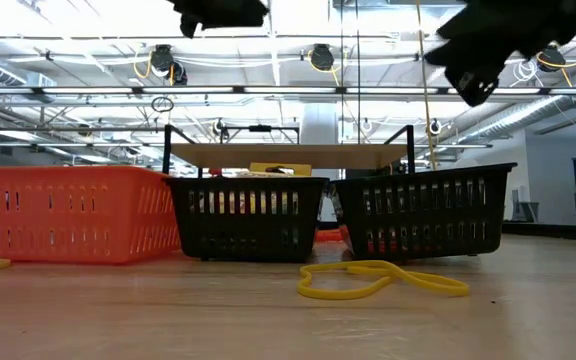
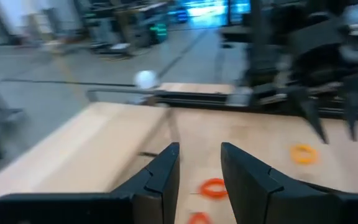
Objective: Pick & Place Office Desk Supplies
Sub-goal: Adjust the right black bin
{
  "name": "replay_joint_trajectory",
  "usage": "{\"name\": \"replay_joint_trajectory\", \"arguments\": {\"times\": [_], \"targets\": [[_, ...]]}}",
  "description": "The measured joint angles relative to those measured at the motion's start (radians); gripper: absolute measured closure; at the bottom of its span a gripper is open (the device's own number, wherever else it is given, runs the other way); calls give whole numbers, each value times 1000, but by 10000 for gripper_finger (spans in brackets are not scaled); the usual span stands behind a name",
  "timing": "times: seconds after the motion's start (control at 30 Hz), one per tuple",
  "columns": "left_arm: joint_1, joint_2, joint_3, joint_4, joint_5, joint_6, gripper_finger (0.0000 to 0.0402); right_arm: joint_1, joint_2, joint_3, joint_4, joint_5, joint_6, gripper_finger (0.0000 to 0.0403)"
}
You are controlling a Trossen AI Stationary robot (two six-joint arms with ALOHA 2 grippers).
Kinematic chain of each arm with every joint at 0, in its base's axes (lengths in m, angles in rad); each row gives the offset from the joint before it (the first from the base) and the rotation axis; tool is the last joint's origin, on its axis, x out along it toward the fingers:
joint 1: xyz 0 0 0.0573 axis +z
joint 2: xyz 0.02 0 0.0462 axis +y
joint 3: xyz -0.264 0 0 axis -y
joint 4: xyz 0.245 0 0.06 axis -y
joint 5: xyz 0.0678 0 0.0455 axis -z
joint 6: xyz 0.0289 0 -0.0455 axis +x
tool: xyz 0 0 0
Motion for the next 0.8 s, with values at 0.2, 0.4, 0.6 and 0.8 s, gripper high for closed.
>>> {"name": "replay_joint_trajectory", "arguments": {"times": [0.2,0.4,0.6,0.8], "targets": [[-50,1,0,4,46,-22,282,58,151,0,126,34,-59,313],[-59,1,0,20,-15,-9,282,10,275,0,180,57,-105,394],[-57,1,0,38,-62,44,282,-41,273,0,134,52,-85,402],[-58,1,0,52,-69,79,282,-60,250,97,-176,51,-28,403]]}}
